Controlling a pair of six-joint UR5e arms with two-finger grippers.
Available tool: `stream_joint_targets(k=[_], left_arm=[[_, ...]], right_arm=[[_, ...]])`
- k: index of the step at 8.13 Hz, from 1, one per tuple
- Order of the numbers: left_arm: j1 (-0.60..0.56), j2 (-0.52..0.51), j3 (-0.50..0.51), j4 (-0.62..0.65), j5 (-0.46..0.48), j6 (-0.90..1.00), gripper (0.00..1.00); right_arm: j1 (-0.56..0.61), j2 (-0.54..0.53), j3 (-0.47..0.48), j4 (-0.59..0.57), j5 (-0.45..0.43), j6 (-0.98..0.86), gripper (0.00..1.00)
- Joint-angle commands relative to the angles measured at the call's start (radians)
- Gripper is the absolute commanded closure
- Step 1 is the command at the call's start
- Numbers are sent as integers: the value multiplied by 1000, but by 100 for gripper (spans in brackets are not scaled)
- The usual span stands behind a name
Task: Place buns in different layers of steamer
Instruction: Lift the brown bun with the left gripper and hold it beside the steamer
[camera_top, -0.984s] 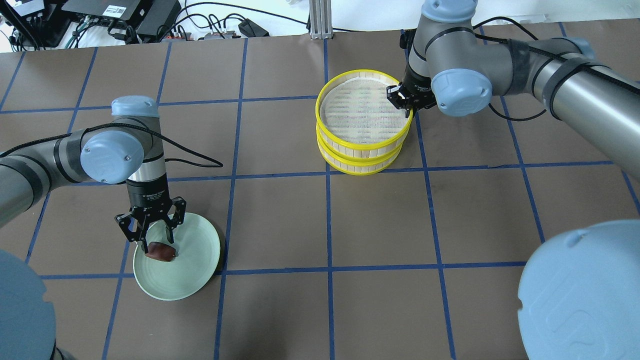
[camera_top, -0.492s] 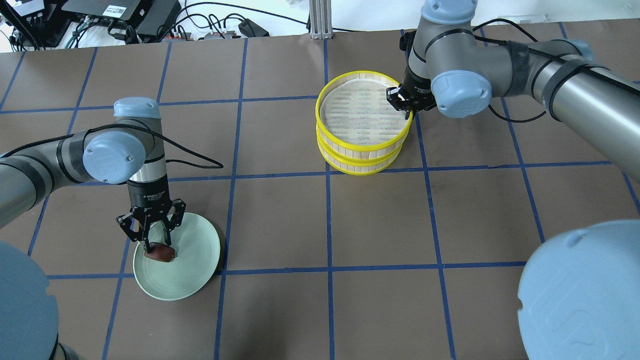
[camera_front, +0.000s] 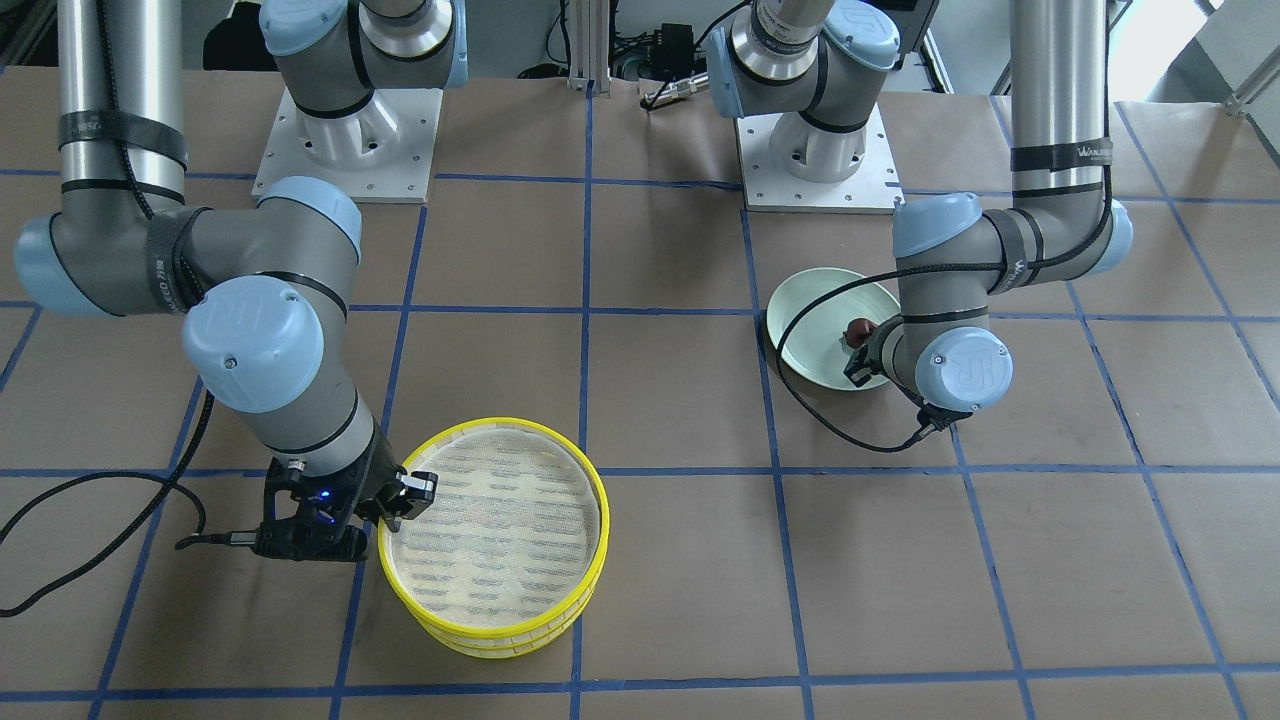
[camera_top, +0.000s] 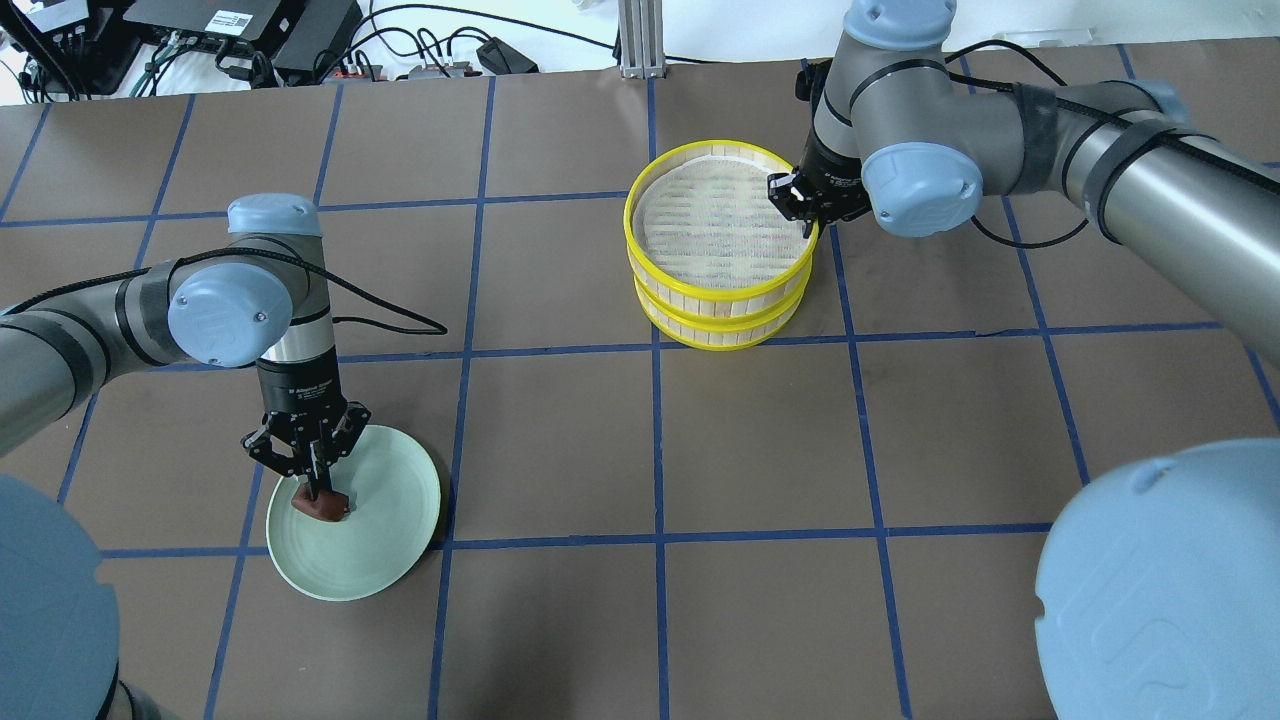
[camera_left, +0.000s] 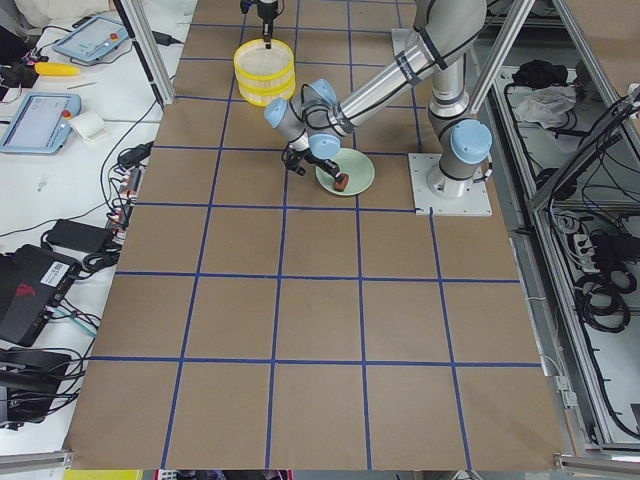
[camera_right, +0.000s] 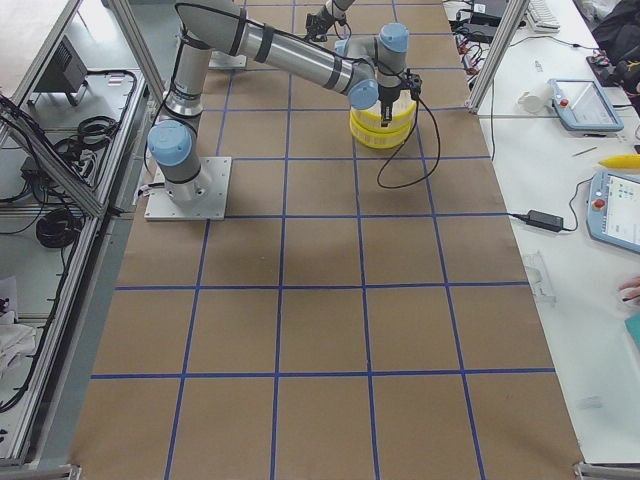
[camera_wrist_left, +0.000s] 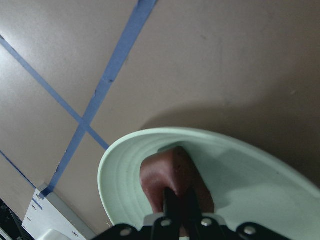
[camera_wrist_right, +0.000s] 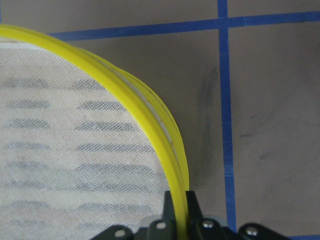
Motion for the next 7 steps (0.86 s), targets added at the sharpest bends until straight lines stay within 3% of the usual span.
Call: stream_joint_targets(k=[1,3,6,7], left_arm=[[-1,7,49,1,-40,-1,100],[-6,17,120,-2,-40,4,100],[-17,15,200,9,-40,73,100],[-17,17,226,9,-38,88,100]], right_arm=[[-2,1,0,-1,-13,-2,85],[-2,1,2,-1,-12,0,83],[-2,1,0,-15,-6,1,57],[-2,1,2,-17,-10,1,55]])
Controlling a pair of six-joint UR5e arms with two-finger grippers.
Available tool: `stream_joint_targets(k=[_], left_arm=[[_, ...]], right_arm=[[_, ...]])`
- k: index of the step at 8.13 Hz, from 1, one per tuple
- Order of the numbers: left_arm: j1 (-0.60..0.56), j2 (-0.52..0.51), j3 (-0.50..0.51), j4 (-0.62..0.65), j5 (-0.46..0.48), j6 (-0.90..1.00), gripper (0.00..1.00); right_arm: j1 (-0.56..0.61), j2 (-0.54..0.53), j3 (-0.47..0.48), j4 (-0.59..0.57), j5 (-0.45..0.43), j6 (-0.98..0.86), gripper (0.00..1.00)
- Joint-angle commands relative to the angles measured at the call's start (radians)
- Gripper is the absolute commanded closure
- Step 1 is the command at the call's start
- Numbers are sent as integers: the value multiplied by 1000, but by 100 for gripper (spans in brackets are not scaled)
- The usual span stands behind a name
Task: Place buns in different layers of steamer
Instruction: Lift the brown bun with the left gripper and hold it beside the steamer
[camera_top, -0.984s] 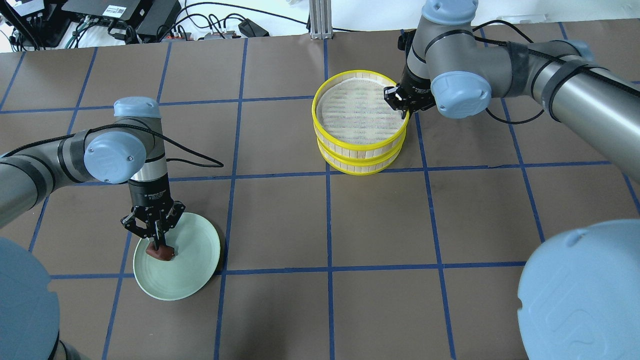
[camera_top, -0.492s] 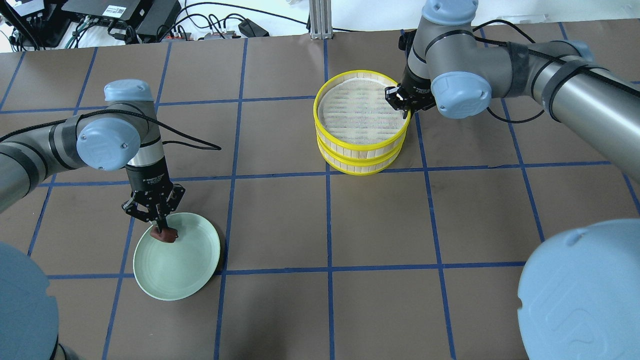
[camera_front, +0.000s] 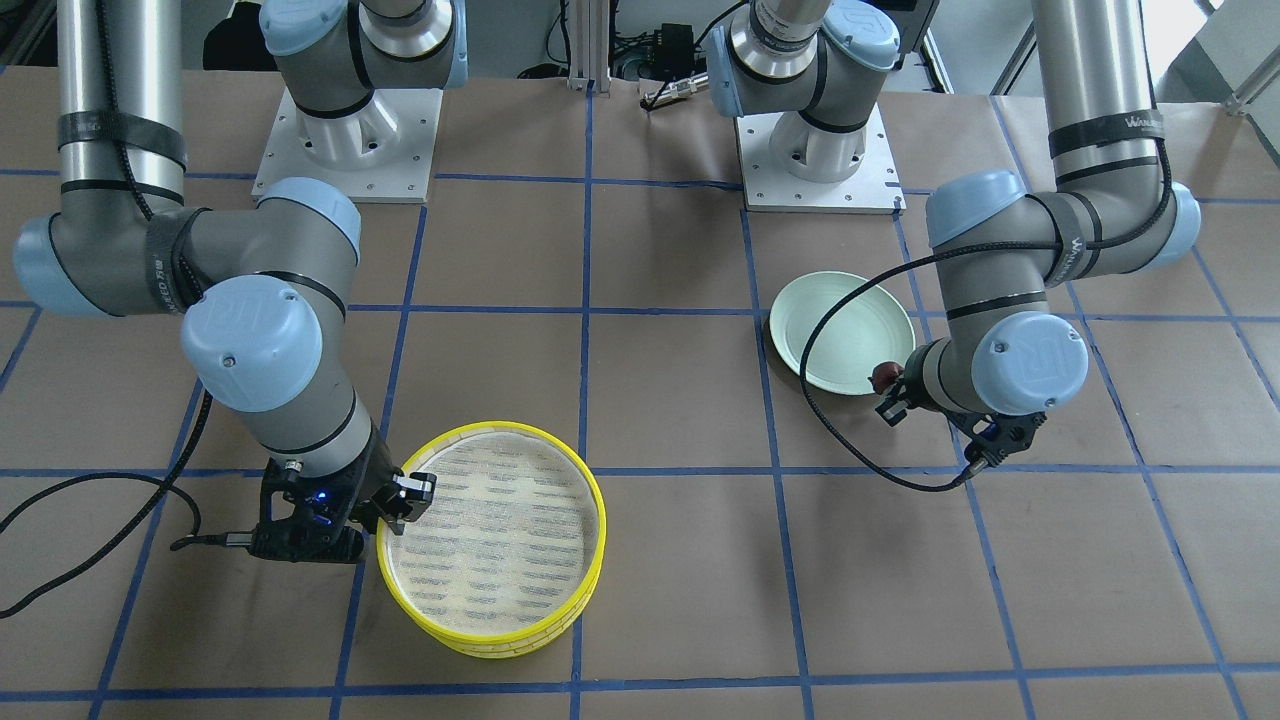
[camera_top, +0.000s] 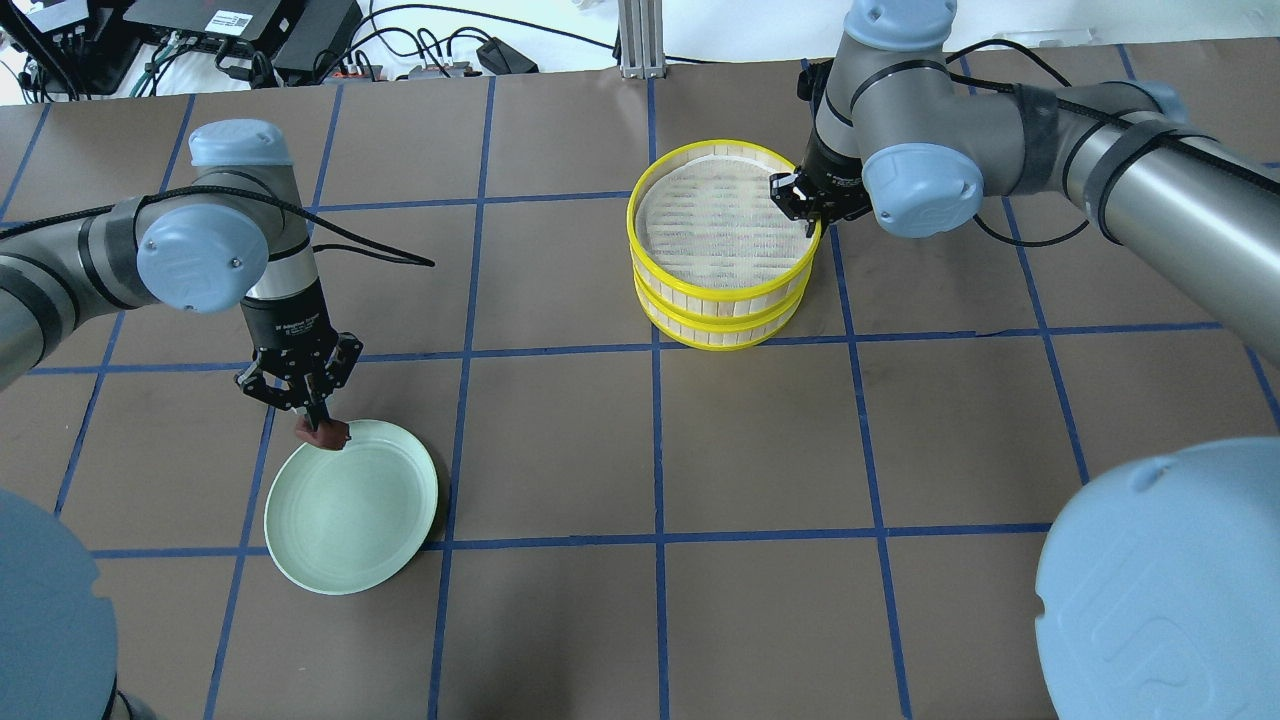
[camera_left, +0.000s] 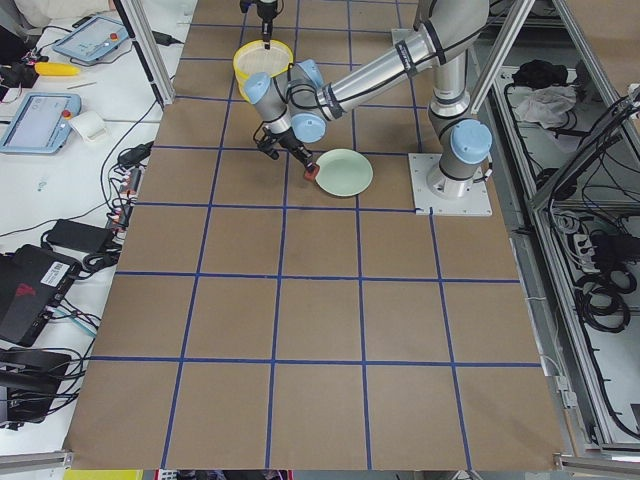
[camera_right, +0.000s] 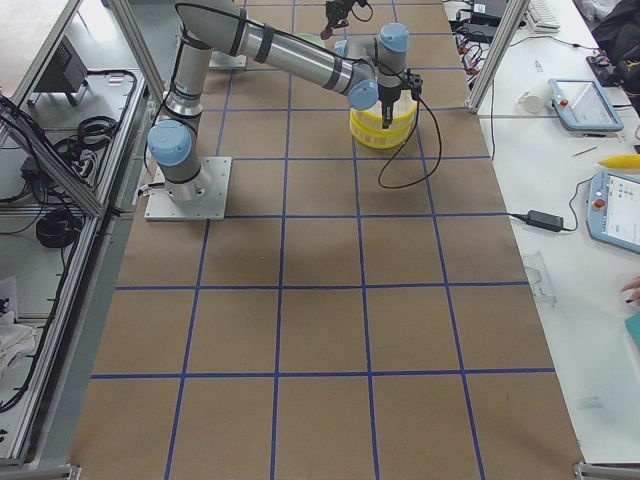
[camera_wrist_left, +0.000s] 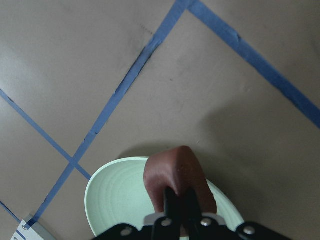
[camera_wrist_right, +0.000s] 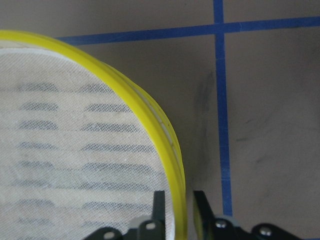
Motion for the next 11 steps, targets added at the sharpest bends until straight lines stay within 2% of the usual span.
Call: stream_joint_targets(k=[1,2,4,5,6,7,8,9,11], left_arm=[[-3,0,72,3,2,61,100],[-4,1,86,41,2,89,100],[-36,3,90,142,0,108,100],[-81,9,90,166,6,105,100],[-111,12,95,210,6,104,100],[-138,21,102,239,2,106,100],[-173,23,107,319,-1,145,100],[-196,24,109,406,-50,166,100],[-243,31,112,431,-133,140,100]], right_arm=[[0,0,1,-4,-6,1,52],[0,0,1,-4,-8,-1,44],[0,2,1,-4,-9,-1,45],[0,6,3,-4,-12,-2,50],[-5,6,17,-2,-11,-2,75],[-12,5,23,-1,-9,-4,92],[-15,2,23,1,-8,-10,100],[-15,-1,21,5,-11,-13,100],[-15,-5,23,8,3,1,100]])
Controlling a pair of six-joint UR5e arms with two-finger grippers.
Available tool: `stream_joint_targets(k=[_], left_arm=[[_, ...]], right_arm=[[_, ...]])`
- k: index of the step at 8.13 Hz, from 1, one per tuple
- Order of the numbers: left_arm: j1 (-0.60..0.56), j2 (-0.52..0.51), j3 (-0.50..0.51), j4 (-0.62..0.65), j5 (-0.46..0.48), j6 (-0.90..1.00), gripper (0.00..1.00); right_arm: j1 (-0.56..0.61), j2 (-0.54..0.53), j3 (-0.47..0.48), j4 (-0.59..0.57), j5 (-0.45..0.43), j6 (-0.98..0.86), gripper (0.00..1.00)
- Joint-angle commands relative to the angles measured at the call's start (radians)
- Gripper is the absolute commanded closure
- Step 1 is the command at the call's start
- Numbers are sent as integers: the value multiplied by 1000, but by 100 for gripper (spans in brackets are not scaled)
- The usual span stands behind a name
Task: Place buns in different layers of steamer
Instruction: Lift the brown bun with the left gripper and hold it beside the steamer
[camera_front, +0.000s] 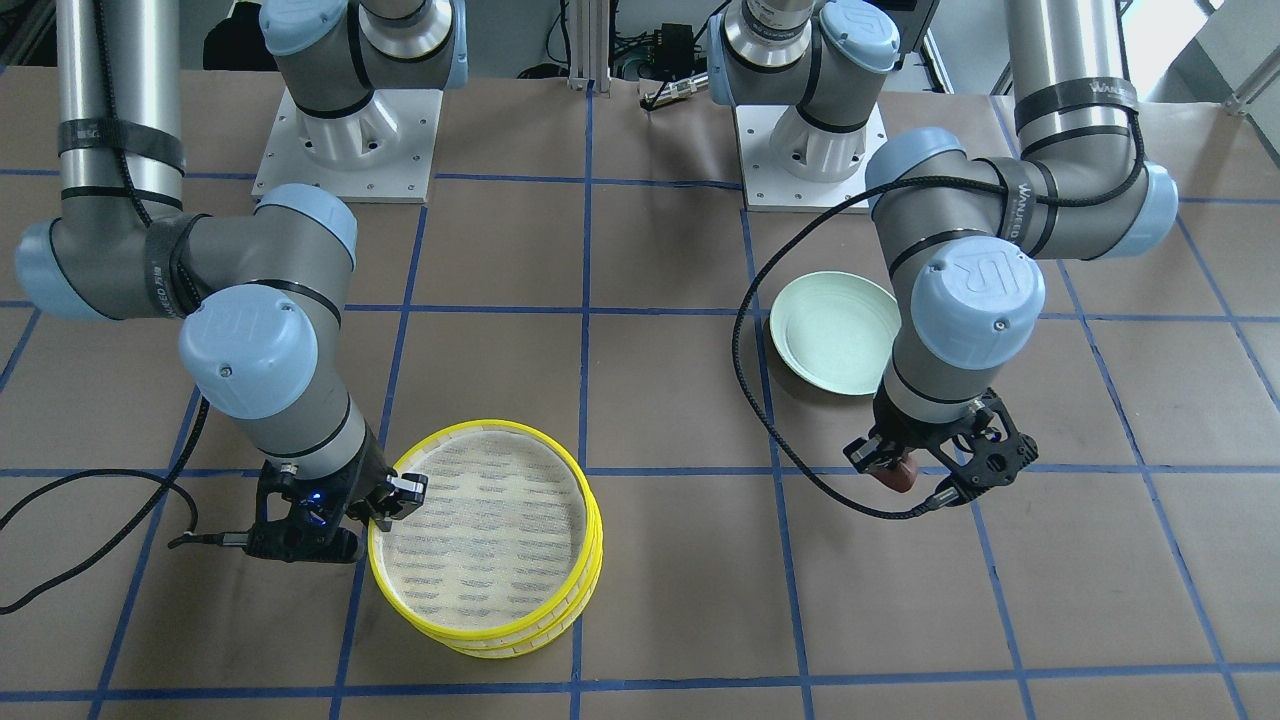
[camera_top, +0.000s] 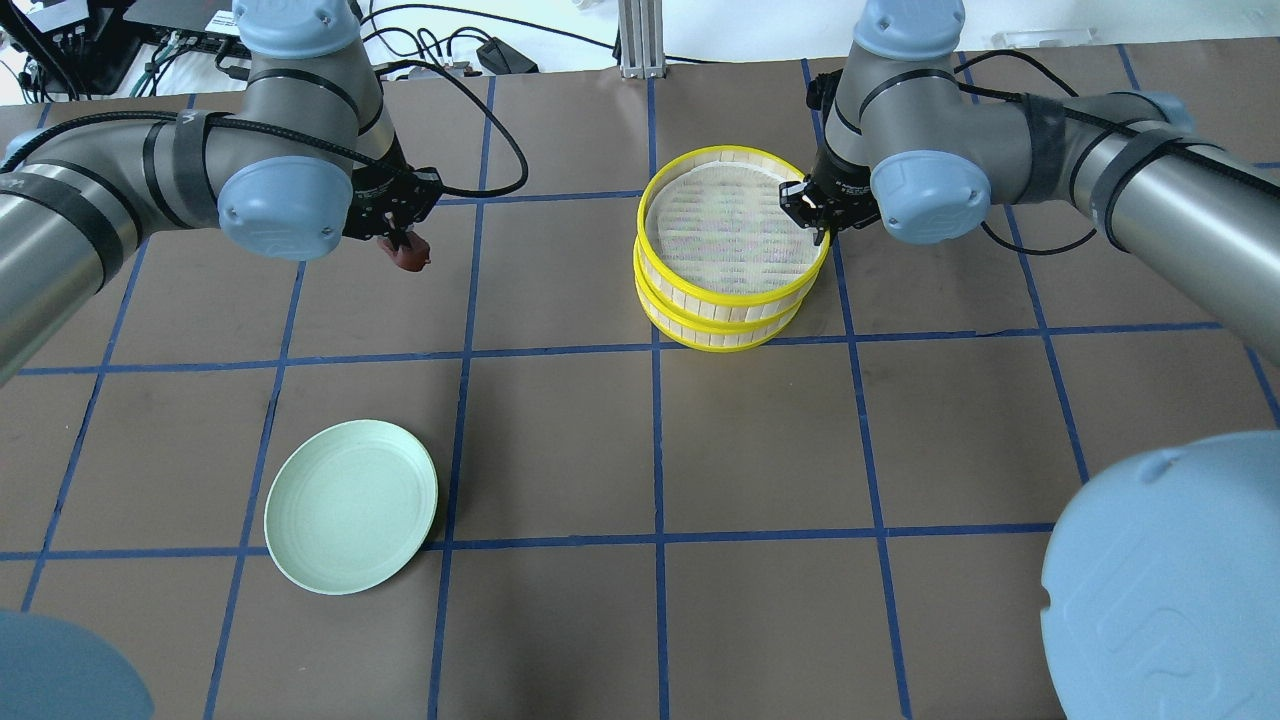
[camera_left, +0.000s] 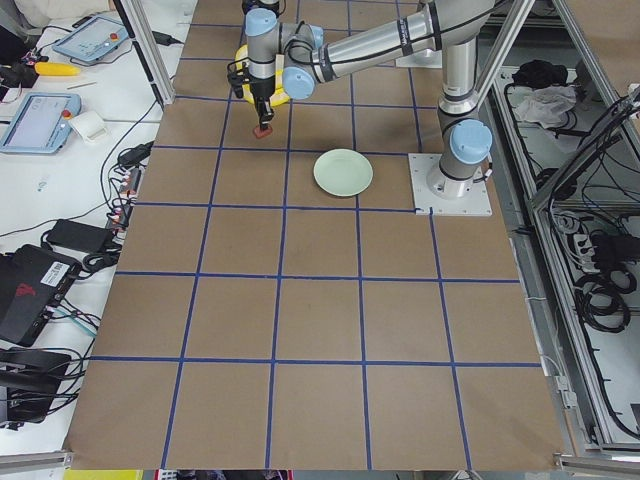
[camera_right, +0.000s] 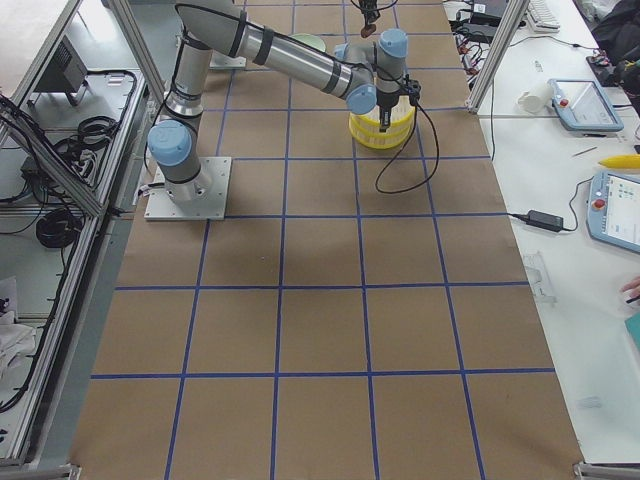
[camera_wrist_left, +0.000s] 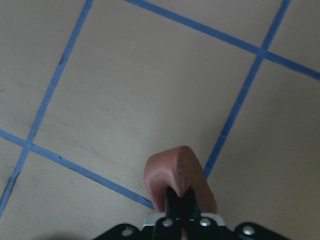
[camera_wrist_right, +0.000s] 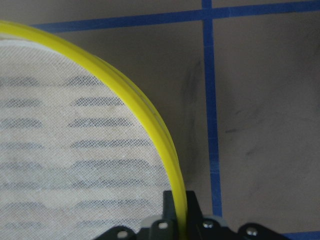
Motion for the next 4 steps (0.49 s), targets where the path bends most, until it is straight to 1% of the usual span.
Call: stream_joint_targets(k=[1,2,4], left_arm=[[-62,4,7,95,-95,-20,100],[-68,27,9,95,-90,-11,100],[-67,70,15,45,-77,-7,100]], right_arm=[[-1,-5,2,3,16,18,100],[-1,-5,1,2,16,27,100],[1,-6,2,2,15,69,100]])
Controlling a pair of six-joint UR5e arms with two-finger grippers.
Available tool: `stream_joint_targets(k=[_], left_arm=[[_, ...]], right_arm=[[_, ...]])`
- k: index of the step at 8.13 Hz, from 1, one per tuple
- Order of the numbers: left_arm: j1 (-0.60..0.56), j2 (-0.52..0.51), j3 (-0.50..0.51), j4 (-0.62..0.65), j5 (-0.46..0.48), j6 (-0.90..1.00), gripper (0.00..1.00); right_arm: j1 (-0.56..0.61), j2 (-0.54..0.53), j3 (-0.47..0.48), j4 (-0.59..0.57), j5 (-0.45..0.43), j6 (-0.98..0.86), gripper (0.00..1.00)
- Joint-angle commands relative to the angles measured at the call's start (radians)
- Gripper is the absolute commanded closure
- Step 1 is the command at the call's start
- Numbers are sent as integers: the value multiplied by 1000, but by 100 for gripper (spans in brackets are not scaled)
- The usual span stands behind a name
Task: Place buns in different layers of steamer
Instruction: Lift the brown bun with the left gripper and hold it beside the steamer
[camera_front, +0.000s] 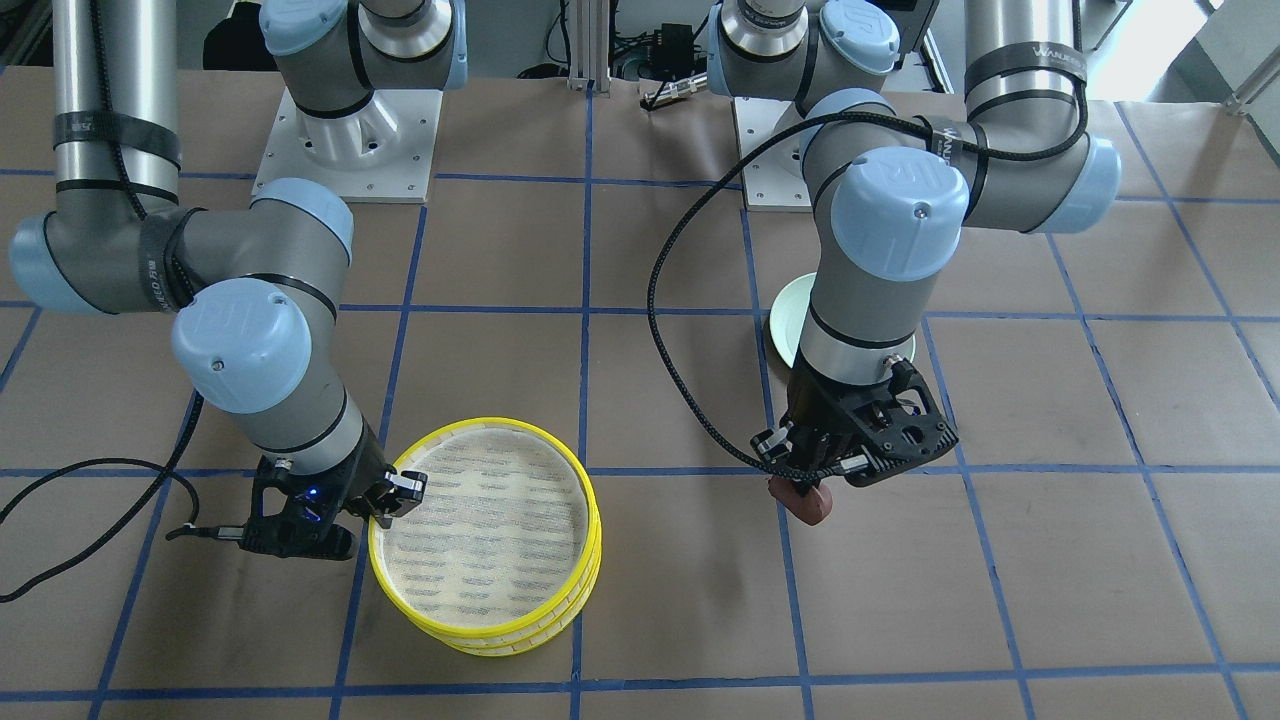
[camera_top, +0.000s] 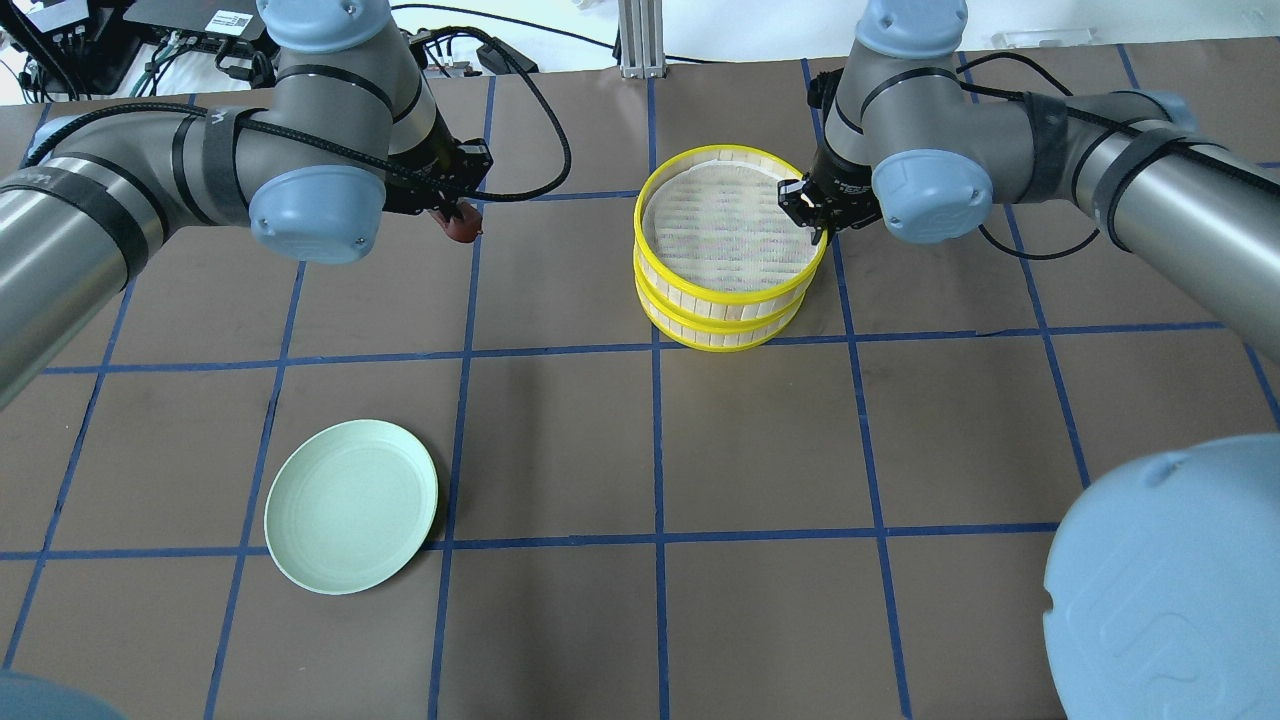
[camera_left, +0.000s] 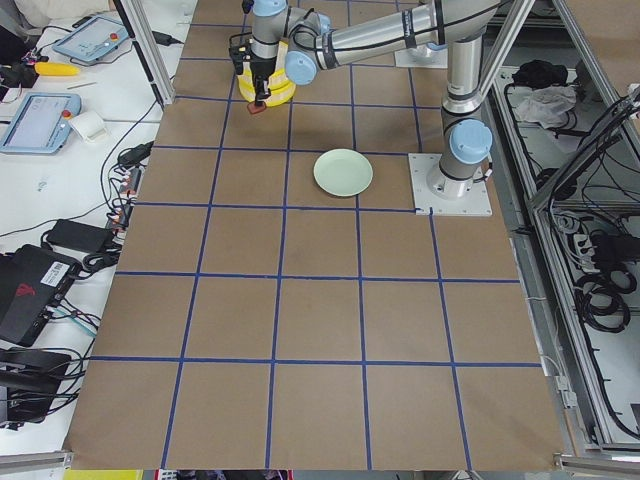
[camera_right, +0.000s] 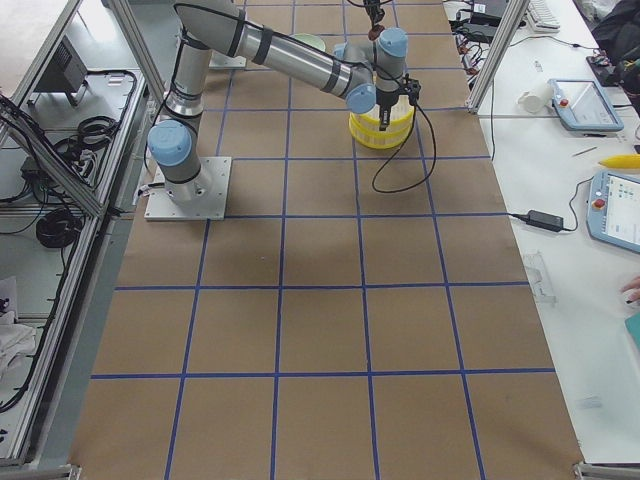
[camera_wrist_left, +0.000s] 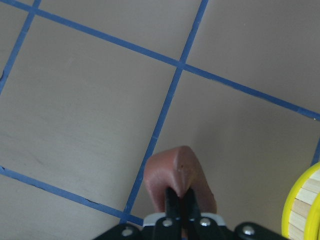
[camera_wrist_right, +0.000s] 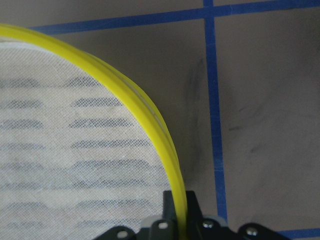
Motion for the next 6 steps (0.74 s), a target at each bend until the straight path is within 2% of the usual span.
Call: stream_joint_targets(k=[1,5,6], left_arm=[[-3,56,5,-38,0,3,100],[-5,58,15,-26,-12,3,100],[-5,58,25,-26,-13,3,100]], right_arm=[[1,0,1,2,0,36,100],[9,-3,0,5,-26,62,100],[12,-4,-6,9,-64,62,100]])
